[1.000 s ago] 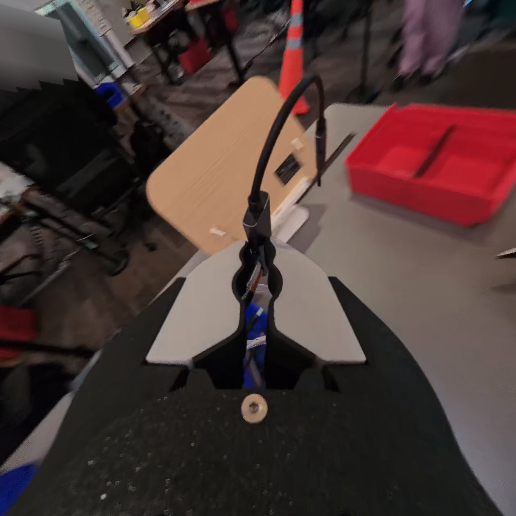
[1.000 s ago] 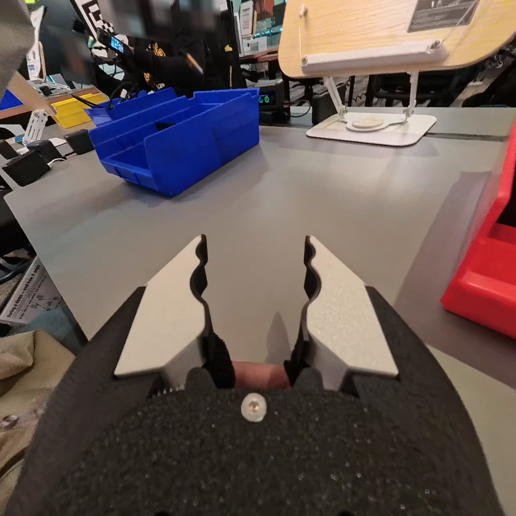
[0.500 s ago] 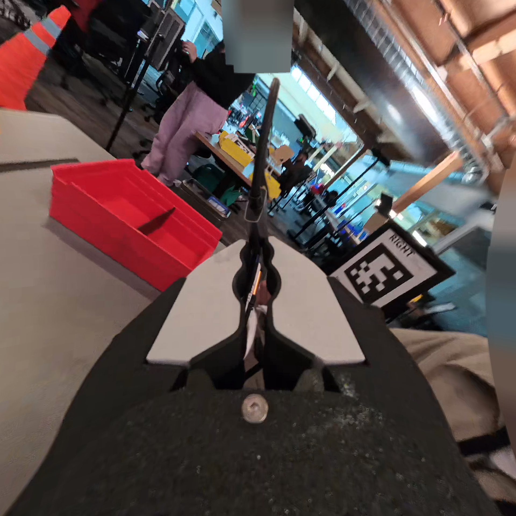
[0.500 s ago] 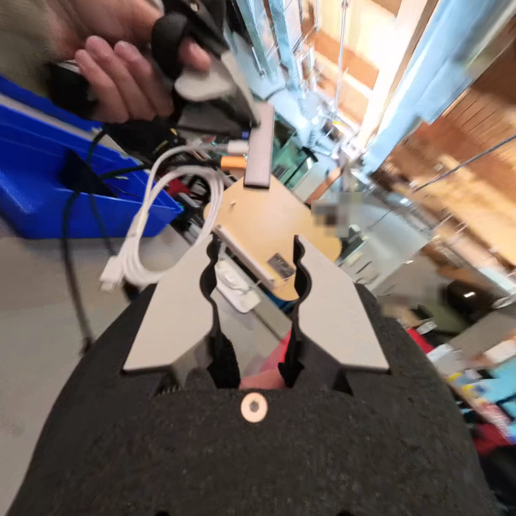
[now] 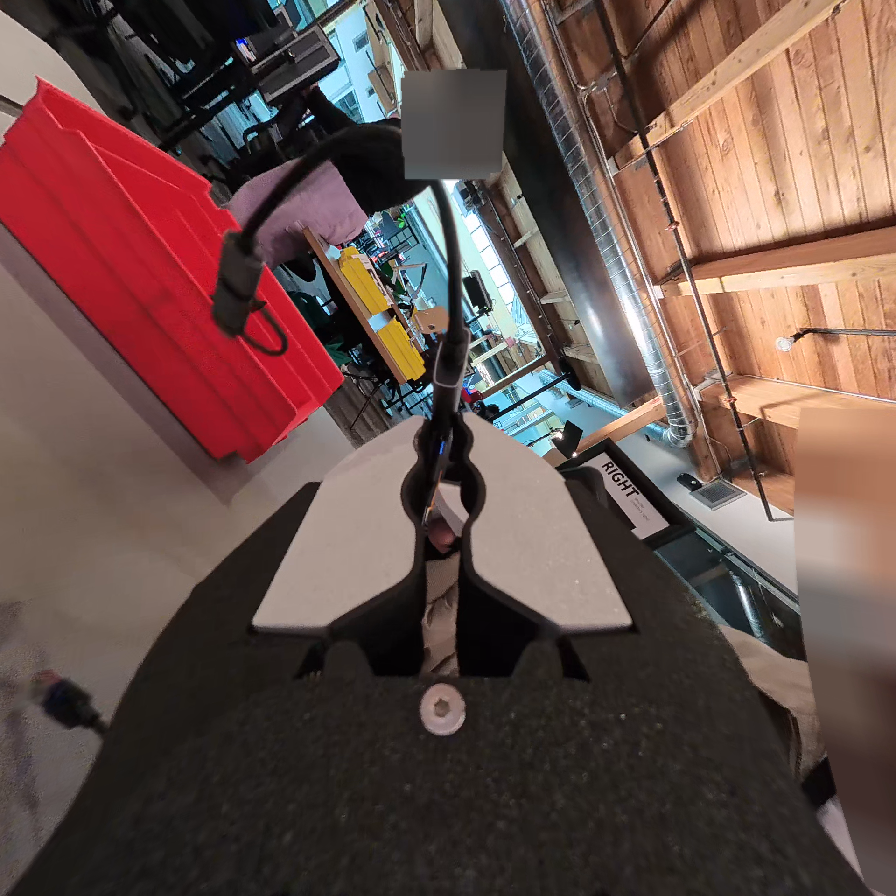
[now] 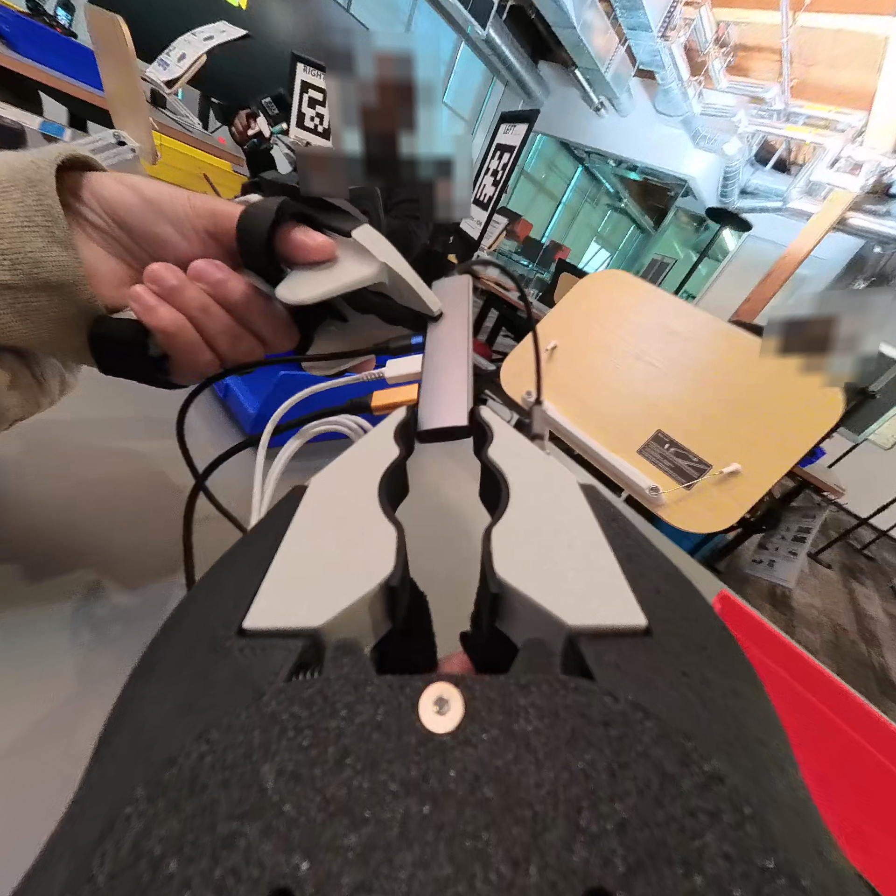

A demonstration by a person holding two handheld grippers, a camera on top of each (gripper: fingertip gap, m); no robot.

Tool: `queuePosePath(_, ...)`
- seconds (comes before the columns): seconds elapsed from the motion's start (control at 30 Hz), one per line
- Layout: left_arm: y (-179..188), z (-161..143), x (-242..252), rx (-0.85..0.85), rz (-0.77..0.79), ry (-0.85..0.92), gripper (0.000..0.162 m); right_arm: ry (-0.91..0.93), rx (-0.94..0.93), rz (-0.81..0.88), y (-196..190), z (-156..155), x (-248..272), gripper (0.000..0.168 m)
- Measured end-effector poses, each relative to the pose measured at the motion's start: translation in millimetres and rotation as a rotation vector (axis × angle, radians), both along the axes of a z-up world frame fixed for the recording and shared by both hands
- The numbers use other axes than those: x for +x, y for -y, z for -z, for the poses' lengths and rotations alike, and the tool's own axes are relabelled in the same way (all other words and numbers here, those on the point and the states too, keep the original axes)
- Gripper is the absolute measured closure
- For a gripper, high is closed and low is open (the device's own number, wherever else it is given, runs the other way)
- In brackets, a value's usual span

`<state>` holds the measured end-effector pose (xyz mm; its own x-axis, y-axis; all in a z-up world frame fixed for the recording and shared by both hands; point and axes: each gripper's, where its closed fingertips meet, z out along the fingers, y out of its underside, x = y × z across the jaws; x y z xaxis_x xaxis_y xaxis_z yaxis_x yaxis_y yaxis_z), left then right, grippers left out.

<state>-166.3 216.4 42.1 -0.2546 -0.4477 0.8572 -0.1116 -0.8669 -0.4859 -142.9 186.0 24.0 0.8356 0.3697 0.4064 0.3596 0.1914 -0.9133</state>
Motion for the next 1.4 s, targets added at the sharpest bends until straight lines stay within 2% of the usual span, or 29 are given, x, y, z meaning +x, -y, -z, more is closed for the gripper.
queuePosePath(0.1,3,5,-5,0.017,0.016,0.007,0.154,-0.042,-0.048,-0.054,-1,8,-1,0.147)
queuePosePath(0.17,9,7,-8,0.118,0.031,0.022,0.153,-0.104,-0.082,-0.117,2,12,-2,0.147)
queuePosePath(0.33,6,26,-27,0.485,-0.005,-0.042,0.129,-0.343,-0.227,-0.243,3,24,10,0.147)
queuePosePath(0.43,-10,62,-40,0.785,-0.065,-0.215,0.120,-0.489,-0.328,-0.336,4,34,12,0.147)
queuePosePath(0.5,-14,78,-48,1.011,-0.066,-0.295,0.111,-0.517,-0.391,-0.368,3,45,9,0.147)
queuePosePath(0.6,-5,84,-54,1.280,-0.015,-0.326,0.112,-0.541,-0.458,-0.435,5,54,-1,0.147)
queuePosePath(0.67,6,82,-56,1.368,0.017,-0.282,0.114,-0.548,-0.482,-0.479,8,57,-8,0.148)
queuePosePath(0.77,16,88,-54,1.340,0.066,-0.239,0.113,-0.539,-0.519,-0.533,12,63,-18,0.148)
queuePosePath(0.83,14,102,-52,1.349,0.090,-0.284,0.108,-0.523,-0.552,-0.570,17,68,-27,0.148)
queuePosePath(0.97,30,136,-54,1.333,0.279,-0.368,0.107,-0.466,-0.589,-0.594,21,78,-41,0.148)
queuePosePath(1.07,35,164,-51,1.355,0.358,-0.456,0.121,-0.436,-0.614,-0.607,24,85,-48,0.148)
queuePosePath(1.1,36,171,-50,1.375,0.380,-0.476,0.137,-0.429,-0.619,-0.595,22,88,-49,0.148)
queuePosePath(1.17,38,174,-47,1.363,0.381,-0.483,0.142,-0.420,-0.621,-0.577,20,91,-46,0.148)
queuePosePath(1.3,22,181,-39,1.227,0.278,-0.595,0.141,-0.366,-0.591,-0.376,-2,101,-19,0.147)
queuePosePath(1.4,1,198,-33,1.022,0.131,-0.734,0.141,-0.244,-0.493,-0.118,-18,93,12,0.143)
